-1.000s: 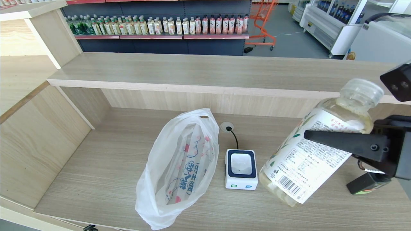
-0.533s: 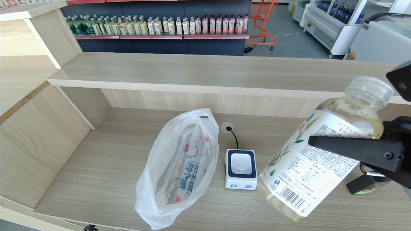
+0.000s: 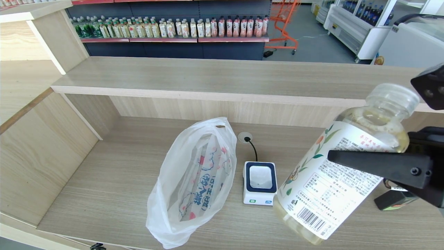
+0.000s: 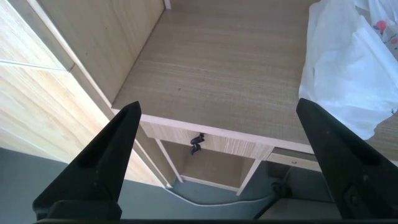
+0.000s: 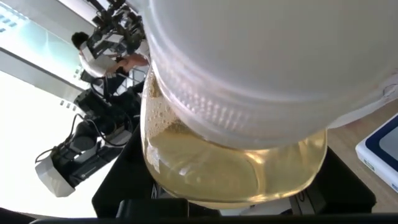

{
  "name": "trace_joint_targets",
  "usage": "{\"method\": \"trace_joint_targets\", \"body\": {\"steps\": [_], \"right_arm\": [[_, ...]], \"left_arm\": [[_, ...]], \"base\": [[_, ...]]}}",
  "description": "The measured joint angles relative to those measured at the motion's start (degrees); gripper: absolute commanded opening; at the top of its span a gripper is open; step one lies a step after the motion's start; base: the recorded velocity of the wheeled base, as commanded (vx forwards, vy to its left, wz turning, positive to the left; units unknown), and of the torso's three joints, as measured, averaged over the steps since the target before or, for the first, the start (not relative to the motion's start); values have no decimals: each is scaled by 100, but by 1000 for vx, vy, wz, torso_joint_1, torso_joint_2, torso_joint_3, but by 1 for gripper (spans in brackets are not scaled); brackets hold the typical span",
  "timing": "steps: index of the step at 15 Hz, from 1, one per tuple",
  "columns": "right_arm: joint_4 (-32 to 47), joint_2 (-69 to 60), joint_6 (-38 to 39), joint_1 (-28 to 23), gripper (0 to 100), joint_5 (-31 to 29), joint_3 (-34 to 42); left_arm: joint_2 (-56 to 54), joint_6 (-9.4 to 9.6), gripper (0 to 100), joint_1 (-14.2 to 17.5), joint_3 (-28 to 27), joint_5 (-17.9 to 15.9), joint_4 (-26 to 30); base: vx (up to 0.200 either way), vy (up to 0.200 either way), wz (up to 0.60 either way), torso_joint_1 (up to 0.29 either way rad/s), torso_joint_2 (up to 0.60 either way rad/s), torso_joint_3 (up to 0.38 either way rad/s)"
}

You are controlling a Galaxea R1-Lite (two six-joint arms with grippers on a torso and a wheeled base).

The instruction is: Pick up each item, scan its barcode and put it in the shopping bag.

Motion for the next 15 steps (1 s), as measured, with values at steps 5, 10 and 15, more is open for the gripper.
{"method": "trace_joint_targets", "body": {"steps": [5,10,15], "right_arm": [[-9,90,-238,57,0,-4,0],[-139,461,-2167,-88,0,-9,-5],[-1412,1687,-5133,-658,0,108,-99]], "left_arm": [[0,0,100,0,0,2,0],[0,1,100,0,0,0,1],[0,0,100,0,0,2,0]], "base": [[0,0,0,0,0,0],[0,0,0,0,0,0],[0,0,0,0,0,0]]}}
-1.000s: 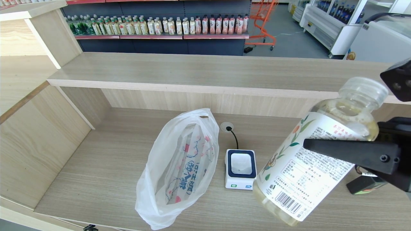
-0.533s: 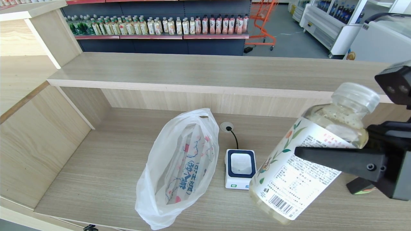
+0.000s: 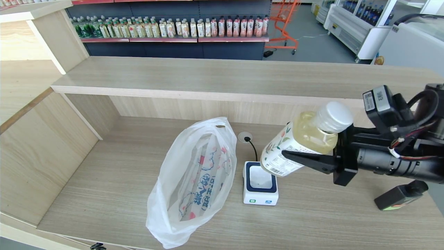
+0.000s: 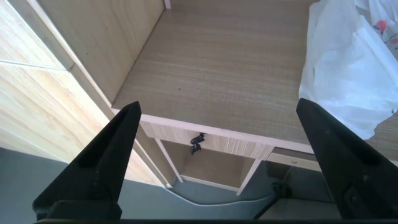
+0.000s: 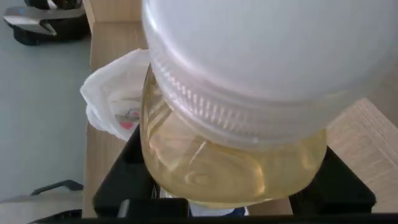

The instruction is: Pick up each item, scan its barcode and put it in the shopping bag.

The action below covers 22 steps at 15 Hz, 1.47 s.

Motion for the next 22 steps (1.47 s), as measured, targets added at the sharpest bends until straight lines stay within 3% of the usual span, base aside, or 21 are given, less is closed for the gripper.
{"method": "trace_joint_targets", "body": {"steps": [4,7,10,22], "right_arm": [[-1193,1212,-1708,-494,0,663,-28],[-1375,1885,-2389,-828,0,1226,9],[-1402,2389,-2765,-911,0,1531,-87],[-1685,3117,-3107,-889,0,1725,-444]], "left_arm": [[0,0,100,0,0,-2,1],[0,0,100,0,0,0,0],[0,0,100,0,0,0,1],[0,0,100,0,0,0,1]], "base": [[0,0,0,0,0,0],[0,0,0,0,0,0],[0,0,0,0,0,0],[0,0,0,0,0,0]]}}
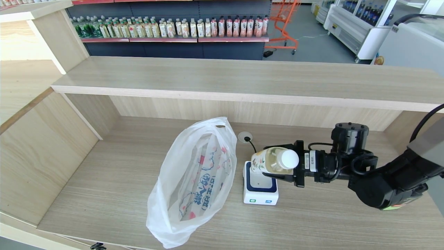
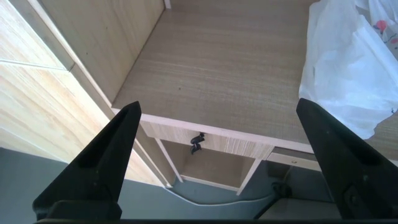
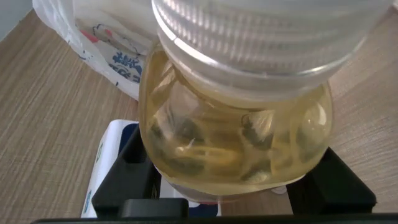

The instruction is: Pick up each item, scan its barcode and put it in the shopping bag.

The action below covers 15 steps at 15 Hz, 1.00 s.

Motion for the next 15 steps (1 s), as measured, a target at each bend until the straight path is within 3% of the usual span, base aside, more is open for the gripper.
{"method": "trace_joint_targets", "body": {"steps": [9,13,15], "right_arm": [[-78,-91,-2,1,0,11,68],[-84,-549,929,78,0,13,94],[-106,-1092,1898,105,0,16,143]], "left_arm": [[0,0,100,0,0,0,0],[0,1,100,0,0,-2,-1],[0,1,100,0,0,-2,0]], "base": [[0,0,0,0,0,0],[0,0,0,0,0,0],[0,0,0,0,0,0]]}}
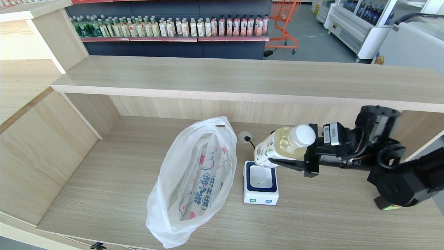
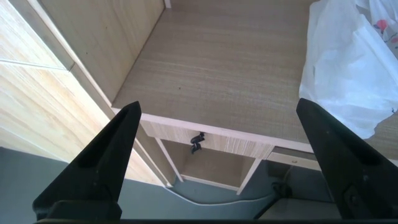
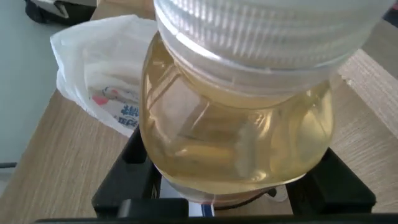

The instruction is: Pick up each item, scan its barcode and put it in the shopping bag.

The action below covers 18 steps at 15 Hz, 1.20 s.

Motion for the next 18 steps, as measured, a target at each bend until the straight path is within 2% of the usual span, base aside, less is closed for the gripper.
{"method": "trace_joint_targets", "body": {"steps": [2,4,7,13,18], "right_arm": [[-27,-770,1493,9,0,-84,226],[-27,-1425,2737,-9,0,-427,690],[-2,-2069,3673,-27,0,-992,1136],[16,-2765,4191,-330,0,-1133,1532],[17,-3032,4213,-485,0,-1133,1812]], "left_arm": [[0,-1,100,0,0,0,0],[0,-1,100,0,0,2,0],[0,-1,100,0,0,0,-1],[0,-1,100,0,0,0,-1],[0,-4,100,-1,0,0,-1]], "base": [[0,0,0,0,0,0],[0,0,0,0,0,0],[0,0,0,0,0,0],[0,0,0,0,0,0],[0,0,0,0,0,0]]}}
